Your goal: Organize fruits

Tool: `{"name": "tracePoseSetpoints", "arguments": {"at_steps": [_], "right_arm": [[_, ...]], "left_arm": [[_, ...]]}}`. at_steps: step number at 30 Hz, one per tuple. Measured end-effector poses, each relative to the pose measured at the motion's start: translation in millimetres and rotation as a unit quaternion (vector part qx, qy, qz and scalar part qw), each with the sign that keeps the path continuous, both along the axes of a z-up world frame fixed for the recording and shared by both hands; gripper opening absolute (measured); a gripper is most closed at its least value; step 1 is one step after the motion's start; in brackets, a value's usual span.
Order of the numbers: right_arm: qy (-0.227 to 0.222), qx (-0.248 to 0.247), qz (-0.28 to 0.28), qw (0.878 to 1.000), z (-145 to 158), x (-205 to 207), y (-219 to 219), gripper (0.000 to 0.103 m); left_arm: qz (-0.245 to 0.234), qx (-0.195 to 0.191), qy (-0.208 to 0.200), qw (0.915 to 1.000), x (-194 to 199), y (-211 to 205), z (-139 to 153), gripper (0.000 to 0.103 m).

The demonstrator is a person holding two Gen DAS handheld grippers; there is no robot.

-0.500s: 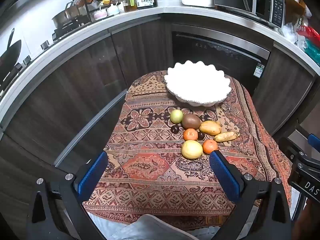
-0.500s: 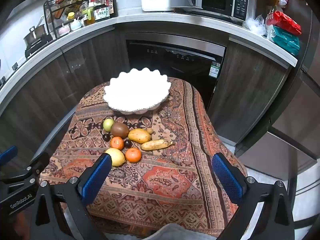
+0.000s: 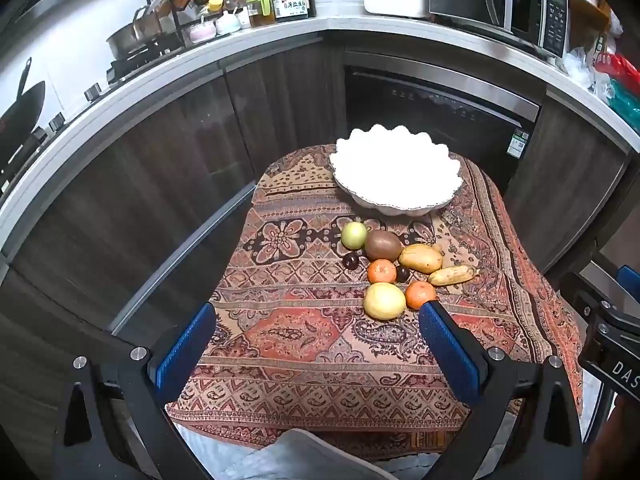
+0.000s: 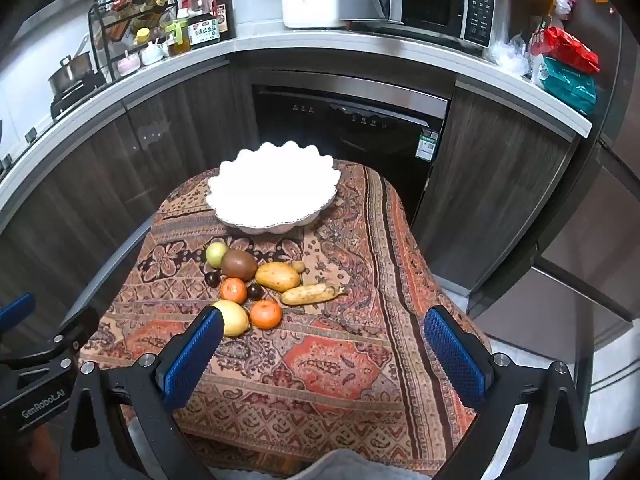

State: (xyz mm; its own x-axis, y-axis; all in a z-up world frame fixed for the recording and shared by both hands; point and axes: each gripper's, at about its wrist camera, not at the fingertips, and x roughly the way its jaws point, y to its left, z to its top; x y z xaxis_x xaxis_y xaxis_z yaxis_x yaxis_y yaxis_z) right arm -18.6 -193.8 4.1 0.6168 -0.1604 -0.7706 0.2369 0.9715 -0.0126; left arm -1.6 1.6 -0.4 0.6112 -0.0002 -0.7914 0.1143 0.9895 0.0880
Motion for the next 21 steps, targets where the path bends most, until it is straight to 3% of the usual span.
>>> {"name": "tracePoseSetpoints", "arguments": {"at_steps": [21], "right_arm": [[-0.008,-0.003,0.0,1.0,6,-4,0,0.101]], "left_arm": [[0.0,0.0,-0.004,1.0,-3,-2,11,0.103]]}}
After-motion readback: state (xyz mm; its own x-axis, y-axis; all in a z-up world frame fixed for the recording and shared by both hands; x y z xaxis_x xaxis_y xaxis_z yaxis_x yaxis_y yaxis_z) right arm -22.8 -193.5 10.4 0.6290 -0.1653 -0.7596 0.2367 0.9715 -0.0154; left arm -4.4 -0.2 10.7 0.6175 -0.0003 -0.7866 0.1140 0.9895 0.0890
